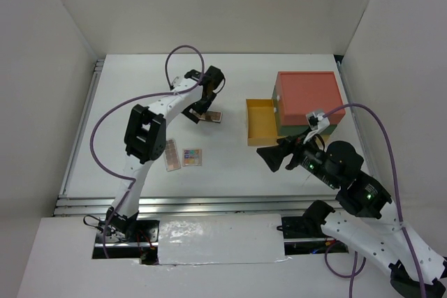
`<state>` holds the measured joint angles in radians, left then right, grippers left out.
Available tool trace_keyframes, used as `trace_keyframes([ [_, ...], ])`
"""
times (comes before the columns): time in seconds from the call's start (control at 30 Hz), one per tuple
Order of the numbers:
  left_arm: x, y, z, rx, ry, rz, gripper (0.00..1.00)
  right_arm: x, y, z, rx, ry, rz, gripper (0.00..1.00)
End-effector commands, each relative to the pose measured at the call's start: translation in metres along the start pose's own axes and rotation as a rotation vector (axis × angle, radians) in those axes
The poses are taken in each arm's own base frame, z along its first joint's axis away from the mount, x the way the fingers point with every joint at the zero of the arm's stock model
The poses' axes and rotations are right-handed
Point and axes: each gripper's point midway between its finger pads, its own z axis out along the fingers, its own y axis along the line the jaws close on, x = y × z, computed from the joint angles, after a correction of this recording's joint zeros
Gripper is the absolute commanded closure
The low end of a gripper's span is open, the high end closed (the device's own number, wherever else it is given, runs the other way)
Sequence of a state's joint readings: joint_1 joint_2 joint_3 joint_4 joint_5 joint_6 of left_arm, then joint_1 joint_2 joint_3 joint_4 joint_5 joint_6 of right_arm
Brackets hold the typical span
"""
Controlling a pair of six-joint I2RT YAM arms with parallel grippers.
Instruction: Organize the makeup
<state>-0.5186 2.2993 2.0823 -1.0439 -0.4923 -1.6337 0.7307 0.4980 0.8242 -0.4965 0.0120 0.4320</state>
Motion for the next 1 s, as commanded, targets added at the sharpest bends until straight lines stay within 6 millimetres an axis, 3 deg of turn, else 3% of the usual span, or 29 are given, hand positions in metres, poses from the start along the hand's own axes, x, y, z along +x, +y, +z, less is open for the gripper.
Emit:
trace_keyframes([
  [0.0,-0.012,0.018,0.001,-0.071,-0.03,-0.084,0.01,-0.016,0.005,-0.009,-0.018,-0.059,-0.017,0.0],
  [0.47,0.001,0.011,0.05,-0.113,-0.011,-0.072,0.0,-0.017,0.01,-0.018,-0.052,-0.077,-0.032,0.0],
  [0.7,0.009,0.027,0.068,-0.169,0.007,-0.019,0.01,-0.014,0.013,-0.015,-0.073,-0.069,-0.036,0.0],
  [0.8,0.013,0.036,0.074,-0.187,0.021,0.028,0.13,-0.016,0.014,-0.016,-0.081,-0.08,-0.034,0.0],
  [0.83,0.014,0.038,0.076,-0.186,0.027,0.041,0.22,-0.017,0.014,-0.017,-0.079,-0.084,-0.034,0.0],
  [0.97,0.022,0.051,0.083,-0.211,0.074,0.139,0.27,-0.02,0.013,-0.023,-0.078,-0.112,-0.027,0.0],
])
